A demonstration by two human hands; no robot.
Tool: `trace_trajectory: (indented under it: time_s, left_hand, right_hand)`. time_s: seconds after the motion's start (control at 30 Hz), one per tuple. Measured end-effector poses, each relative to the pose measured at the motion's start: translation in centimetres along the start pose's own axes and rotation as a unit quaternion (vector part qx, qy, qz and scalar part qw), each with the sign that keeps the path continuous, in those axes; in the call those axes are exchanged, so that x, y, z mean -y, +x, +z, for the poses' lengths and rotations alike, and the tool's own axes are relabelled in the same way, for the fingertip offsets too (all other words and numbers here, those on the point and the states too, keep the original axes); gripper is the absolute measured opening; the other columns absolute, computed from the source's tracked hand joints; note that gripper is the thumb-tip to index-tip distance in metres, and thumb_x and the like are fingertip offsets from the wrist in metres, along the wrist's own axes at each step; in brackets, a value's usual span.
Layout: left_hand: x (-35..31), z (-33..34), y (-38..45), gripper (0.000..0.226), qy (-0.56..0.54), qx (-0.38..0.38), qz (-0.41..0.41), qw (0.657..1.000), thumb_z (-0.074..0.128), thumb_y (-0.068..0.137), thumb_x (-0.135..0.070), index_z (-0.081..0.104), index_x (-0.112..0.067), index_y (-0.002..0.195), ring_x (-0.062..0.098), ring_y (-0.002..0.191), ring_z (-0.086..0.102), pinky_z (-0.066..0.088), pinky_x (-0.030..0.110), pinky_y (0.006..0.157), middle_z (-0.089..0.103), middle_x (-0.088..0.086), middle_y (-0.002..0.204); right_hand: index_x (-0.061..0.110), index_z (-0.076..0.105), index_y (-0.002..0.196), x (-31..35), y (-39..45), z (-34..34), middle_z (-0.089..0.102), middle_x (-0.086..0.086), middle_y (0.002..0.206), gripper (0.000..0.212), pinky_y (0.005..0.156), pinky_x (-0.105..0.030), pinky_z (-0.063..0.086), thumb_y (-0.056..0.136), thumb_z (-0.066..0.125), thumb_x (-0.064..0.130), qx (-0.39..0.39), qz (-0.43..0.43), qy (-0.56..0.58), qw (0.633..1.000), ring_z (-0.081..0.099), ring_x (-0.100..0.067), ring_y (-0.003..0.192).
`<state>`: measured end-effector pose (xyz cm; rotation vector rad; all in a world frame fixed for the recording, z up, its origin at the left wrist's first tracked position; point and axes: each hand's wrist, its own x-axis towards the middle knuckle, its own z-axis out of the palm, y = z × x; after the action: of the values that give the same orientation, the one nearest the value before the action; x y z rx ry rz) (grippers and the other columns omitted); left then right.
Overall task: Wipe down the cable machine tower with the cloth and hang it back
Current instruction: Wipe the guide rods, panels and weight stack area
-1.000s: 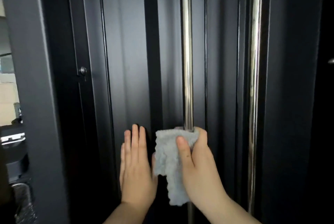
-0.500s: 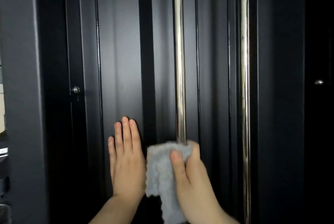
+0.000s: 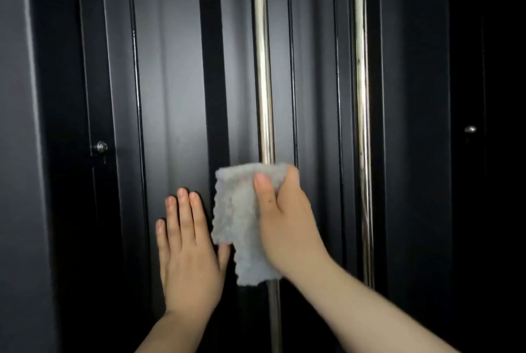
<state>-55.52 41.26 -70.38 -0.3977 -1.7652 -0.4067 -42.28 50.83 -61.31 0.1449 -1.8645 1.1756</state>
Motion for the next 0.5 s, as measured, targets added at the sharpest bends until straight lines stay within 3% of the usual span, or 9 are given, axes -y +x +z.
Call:
trace_trajectory:
  time_s: [0.1, 0.2, 0.27, 0.37, 0.5]
  left_hand:
    - [-0.1, -0.3, 0.1, 0.080, -0.006, 0.005, 0.003, 1.000, 0.035, 0.089, -0.038, 0.009, 0.002, 0.153, 0.026, 0.151, -0.002, 0.001, 0.043, 0.121, 0.013, 0.019, 0.160]
    - [0.1, -0.2, 0.0, 0.073, 0.003, 0.008, 0.008, 1.000, 0.034, 0.095, -0.032, 0.006, 0.000, 0.154, 0.029, 0.151, 0.001, 0.001, 0.045, 0.121, 0.007, 0.017, 0.161]
    - [0.2, 0.1, -0.2, 0.061, 0.001, -0.006, 0.009, 1.000, 0.022, 0.102, -0.029, 0.006, 0.000, 0.154, 0.027, 0.151, -0.002, 0.001, 0.044, 0.121, 0.005, 0.016, 0.162]
    - [0.3, 0.4, -0.1, 0.077, 0.002, -0.004, 0.008, 1.000, 0.039, 0.091, -0.030, 0.007, 0.000, 0.154, 0.028, 0.151, -0.002, 0.000, 0.044, 0.121, 0.004, 0.016, 0.161]
    - [0.1, 0.2, -0.1, 0.078, -0.003, -0.009, 0.010, 1.000, 0.038, 0.090, -0.038, 0.014, 0.002, 0.152, 0.029, 0.150, 0.004, 0.003, 0.044, 0.121, 0.013, 0.016, 0.160]
  right_hand:
    - [0.020, 0.039, 0.110, 1.1, 1.9, -0.1, 0.060, 0.004, 0.097, 0.023, 0.062, -0.020, 0.045, 0.098, 0.037, 0.040, -0.009, -0.026, -0.012, 1.000, 0.059, -0.006, 0.080]
    - [0.037, 0.030, 0.132, -1.5, -2.1, 1.1, 0.061, 0.013, 0.115, 0.041, 0.083, -0.019, 0.051, 0.095, 0.041, 0.047, -0.039, -0.014, 0.003, 0.999, 0.060, 0.002, 0.101]
    - [0.042, 0.027, 0.133, -2.4, -4.0, 1.8, 0.061, 0.014, 0.118, 0.043, 0.088, -0.023, 0.052, 0.094, 0.043, 0.048, -0.036, -0.001, -0.022, 0.999, 0.061, 0.001, 0.105]
    - [0.026, 0.040, 0.114, -0.5, -0.6, 0.8, 0.062, 0.011, 0.101, 0.023, 0.079, -0.030, 0.054, 0.096, 0.042, 0.041, -0.007, 0.020, -0.008, 1.000, 0.063, -0.006, 0.091]
    - [0.016, 0.041, 0.114, 3.3, 3.9, -0.2, 0.059, 0.005, 0.099, 0.026, 0.071, -0.028, 0.050, 0.099, 0.039, 0.037, -0.030, -0.004, -0.006, 1.000, 0.059, -0.009, 0.087]
